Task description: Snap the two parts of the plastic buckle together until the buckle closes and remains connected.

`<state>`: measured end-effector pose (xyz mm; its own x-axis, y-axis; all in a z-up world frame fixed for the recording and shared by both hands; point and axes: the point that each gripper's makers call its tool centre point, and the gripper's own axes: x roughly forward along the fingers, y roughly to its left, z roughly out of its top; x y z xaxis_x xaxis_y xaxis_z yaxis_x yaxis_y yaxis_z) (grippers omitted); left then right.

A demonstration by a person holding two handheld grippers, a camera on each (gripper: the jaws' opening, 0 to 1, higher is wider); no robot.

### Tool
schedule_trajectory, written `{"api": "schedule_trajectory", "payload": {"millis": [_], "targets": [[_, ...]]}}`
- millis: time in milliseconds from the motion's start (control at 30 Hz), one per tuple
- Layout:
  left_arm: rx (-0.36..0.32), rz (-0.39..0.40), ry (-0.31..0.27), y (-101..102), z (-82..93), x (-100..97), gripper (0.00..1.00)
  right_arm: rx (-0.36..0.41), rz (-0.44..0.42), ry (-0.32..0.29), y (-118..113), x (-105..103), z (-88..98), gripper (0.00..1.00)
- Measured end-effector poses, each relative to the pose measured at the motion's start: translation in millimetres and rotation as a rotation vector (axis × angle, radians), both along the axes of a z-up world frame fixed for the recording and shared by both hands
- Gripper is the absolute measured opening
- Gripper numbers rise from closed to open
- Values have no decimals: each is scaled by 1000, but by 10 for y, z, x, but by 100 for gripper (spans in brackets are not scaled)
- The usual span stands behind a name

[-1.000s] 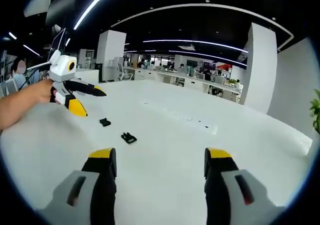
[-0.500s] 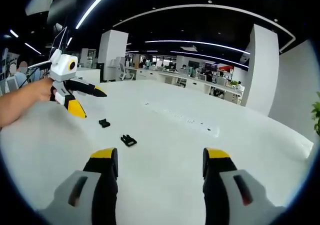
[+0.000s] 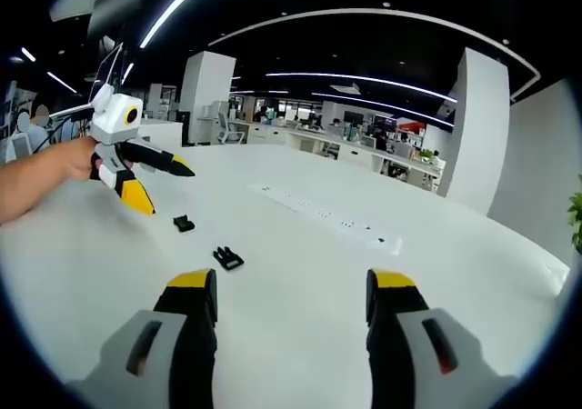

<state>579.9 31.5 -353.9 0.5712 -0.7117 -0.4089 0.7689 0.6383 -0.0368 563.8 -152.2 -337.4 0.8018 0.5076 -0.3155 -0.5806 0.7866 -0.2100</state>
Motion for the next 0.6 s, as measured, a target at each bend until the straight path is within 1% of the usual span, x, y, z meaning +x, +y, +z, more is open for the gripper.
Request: {"api": "schedule_trajectory", "payload": {"millis": [167,267,600], "targets": [[9,-16,-3,-31,3,20,82,-12,15,5,9,7,-35,64],[19,-27,-12,-49,13,12,81,6,22,4,30,36,-20,64],[29,-43,-16,-86,16,73,80,5,22,-38,41,121,35,59]]}}
